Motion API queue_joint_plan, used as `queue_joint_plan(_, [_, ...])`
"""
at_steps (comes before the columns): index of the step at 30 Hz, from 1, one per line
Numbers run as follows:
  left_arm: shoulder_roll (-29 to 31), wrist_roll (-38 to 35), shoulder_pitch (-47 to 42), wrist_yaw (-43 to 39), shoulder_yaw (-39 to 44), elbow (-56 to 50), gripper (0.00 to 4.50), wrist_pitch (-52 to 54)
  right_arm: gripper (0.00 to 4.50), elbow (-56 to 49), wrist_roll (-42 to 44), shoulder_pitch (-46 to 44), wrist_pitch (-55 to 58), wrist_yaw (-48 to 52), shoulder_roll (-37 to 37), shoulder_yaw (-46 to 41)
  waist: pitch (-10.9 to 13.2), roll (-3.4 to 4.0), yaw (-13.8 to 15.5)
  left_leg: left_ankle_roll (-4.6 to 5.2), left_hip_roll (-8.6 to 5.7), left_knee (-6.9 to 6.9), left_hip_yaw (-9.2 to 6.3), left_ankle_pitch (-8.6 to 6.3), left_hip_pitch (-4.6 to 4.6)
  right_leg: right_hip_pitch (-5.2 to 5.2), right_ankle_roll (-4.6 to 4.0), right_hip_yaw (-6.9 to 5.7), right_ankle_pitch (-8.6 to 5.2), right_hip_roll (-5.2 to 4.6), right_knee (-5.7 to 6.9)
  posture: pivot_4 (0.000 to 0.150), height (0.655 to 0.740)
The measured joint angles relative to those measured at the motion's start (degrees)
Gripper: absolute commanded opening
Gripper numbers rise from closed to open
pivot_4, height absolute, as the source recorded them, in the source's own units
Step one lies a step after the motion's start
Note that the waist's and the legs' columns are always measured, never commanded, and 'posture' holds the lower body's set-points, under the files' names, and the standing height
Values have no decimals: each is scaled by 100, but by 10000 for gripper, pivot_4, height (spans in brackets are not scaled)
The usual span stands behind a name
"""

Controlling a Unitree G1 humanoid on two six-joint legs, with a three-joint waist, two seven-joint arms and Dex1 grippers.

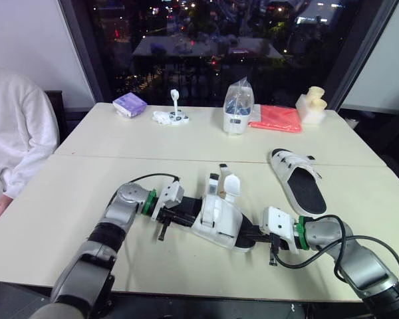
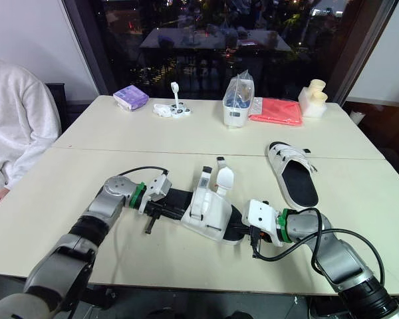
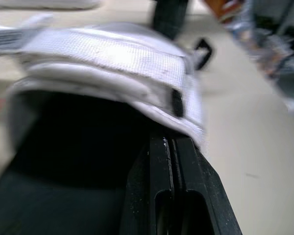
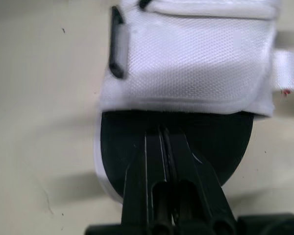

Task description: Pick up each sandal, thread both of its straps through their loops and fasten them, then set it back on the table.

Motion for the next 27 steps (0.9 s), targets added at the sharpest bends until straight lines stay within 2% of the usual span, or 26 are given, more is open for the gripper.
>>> queue_joint_plan(5, [480,-521,284,-68,-362,-1101,361,885,0,18,-2,-7,6,-11,0,-10,0,1,-3,1,0,0,-1,0,0,1,-4,0,-2,0,0,1500,7400])
queue_joint_plan(8, [523,-560,397,-85,-382,-1389,361,1114,0,47,-2,-22,-2,-34,16,-9,0,1,4,1,0,1,-1,0,0,1,-6,0,-3,0,0,1500,7400])
queue_joint_plan(14, [591,-362,437,30,-381,-1299,361,931,0,115,-6,-72,-21,-57,114,4,0,1,-10,2,0,1,-1,1,0,-1,-7,0,-4,2,0,1500,7400])
queue_joint_plan(18, [957,-284,300,43,-310,-1165,361,1018,0,119,-12,-84,-31,-66,126,30,0,1,-48,2,0,0,-2,1,0,-1,-6,-1,-4,2,2,1500,7400])
queue_joint_plan(24, [1277,-743,5,241,385,-1159,361,2293,0,191,-54,-148,-90,-47,135,59,0,1,-80,3,0,2,-3,1,0,2,-2,-2,-1,3,2,1500,7400])
queue_joint_plan(27, [1073,-954,-282,718,750,-929,8534,2827,0,244,-61,-204,-126,-40,152,99,0,2,-87,4,0,5,-3,1,1,3,0,-2,0,5,5,1500,7400])
